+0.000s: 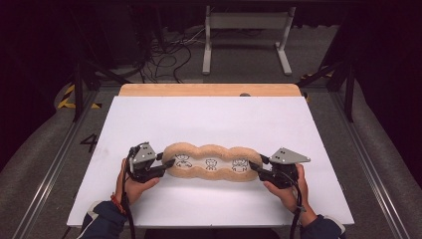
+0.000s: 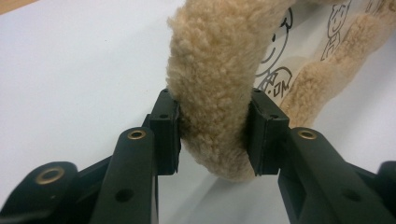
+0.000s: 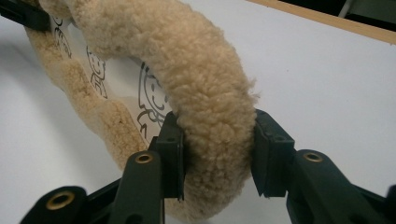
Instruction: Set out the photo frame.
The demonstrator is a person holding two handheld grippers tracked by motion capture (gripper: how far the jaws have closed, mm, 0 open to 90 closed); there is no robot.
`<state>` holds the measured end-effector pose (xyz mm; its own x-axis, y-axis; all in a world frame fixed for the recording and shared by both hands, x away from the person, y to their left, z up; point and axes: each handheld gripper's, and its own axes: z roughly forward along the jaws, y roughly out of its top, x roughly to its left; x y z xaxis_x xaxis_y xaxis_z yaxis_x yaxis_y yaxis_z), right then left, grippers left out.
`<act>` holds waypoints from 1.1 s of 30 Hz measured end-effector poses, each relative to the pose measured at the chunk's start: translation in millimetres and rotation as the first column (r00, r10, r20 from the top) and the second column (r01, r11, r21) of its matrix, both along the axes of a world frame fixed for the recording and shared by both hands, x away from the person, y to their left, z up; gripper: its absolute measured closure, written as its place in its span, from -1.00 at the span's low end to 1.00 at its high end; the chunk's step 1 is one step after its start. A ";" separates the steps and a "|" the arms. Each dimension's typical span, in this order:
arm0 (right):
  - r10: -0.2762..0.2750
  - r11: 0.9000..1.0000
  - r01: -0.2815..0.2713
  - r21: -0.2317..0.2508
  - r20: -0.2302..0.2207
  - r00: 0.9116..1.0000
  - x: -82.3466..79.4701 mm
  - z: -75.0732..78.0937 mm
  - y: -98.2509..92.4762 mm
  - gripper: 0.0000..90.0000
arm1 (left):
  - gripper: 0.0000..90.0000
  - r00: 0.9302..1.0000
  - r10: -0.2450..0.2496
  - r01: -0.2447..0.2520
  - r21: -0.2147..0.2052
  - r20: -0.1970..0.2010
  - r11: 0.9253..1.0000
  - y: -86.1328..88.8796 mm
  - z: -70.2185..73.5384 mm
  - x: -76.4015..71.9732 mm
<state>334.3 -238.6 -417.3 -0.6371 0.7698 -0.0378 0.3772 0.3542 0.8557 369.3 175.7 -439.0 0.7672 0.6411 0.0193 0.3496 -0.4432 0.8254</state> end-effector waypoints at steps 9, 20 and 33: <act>0.013 1.000 -0.013 -0.012 0.012 1.000 -4.4 6.6 -7.2 0.22 | 0.18 0.999 0.019 -0.018 -0.006 0.034 1.000 7.7 6.0 -5.7; 0.017 1.000 -0.015 -0.027 0.055 0.998 -13.3 13.5 -15.6 0.14 | -0.07 0.996 0.033 -0.034 0.013 0.079 0.999 11.2 12.2 -13.7; -0.015 0.999 0.018 -0.047 0.075 0.997 -21.8 18.4 -33.9 -0.12 | -0.42 0.996 0.029 -0.029 -0.004 0.089 1.000 21.7 13.6 -23.5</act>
